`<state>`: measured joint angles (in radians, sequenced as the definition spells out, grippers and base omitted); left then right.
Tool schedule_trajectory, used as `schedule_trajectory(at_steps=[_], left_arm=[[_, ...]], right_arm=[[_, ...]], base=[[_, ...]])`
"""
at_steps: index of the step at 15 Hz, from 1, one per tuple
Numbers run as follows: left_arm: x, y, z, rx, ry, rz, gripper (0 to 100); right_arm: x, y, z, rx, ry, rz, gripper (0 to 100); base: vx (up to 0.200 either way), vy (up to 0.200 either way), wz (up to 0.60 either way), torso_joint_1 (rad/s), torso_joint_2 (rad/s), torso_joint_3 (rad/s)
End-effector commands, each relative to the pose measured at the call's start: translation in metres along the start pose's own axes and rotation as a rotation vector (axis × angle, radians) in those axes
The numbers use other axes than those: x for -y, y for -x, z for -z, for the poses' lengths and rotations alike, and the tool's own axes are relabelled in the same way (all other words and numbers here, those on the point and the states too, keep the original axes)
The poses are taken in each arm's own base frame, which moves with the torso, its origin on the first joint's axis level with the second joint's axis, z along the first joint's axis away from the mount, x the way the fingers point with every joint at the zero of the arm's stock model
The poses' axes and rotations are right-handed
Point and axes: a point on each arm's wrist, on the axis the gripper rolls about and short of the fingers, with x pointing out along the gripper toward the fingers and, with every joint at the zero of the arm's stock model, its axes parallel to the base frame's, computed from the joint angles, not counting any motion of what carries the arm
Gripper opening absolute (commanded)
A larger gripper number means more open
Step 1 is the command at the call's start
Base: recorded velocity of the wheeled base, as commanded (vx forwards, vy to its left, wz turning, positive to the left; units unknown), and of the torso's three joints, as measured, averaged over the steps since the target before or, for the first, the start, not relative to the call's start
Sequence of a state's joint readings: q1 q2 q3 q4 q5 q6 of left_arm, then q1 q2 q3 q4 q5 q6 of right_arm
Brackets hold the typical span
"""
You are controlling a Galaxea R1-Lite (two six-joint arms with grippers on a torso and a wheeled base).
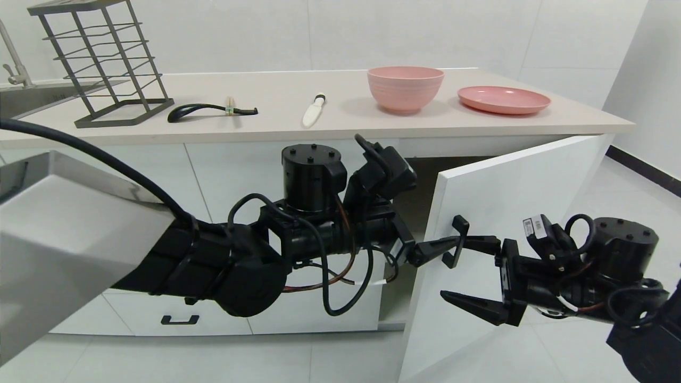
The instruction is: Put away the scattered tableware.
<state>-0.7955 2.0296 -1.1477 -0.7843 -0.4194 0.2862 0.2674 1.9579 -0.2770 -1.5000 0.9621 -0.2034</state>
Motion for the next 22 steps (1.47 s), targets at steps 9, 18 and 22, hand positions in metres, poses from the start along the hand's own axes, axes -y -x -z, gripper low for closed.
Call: schedule_trajectory(at_steps=[9,18,22], left_arm=[[0.023,-0.041,-0.001,0.074,-0.014,0.135,100],[0.033,-0.046,-0.001,0.087,-0.017,0.155,100],[0.033,-0.045,-0.001,0.085,-0.012,0.149,100]], right_arm=[[-0.005,0.008,-0.006,0.013,0.020,0.002,100],[0.021,0.037,0.004,-0.006,-0.008,0.154,100],[0.009,0.051,0.009,-0.032,-0.055,0.184,100]], base=[[0.000,0.000,0.00,0.000,0.00,0.000],[0.000,0.000,0.00,0.000,0.00,0.000],[0.000,0.000,0.00,0.000,0.00,0.000]])
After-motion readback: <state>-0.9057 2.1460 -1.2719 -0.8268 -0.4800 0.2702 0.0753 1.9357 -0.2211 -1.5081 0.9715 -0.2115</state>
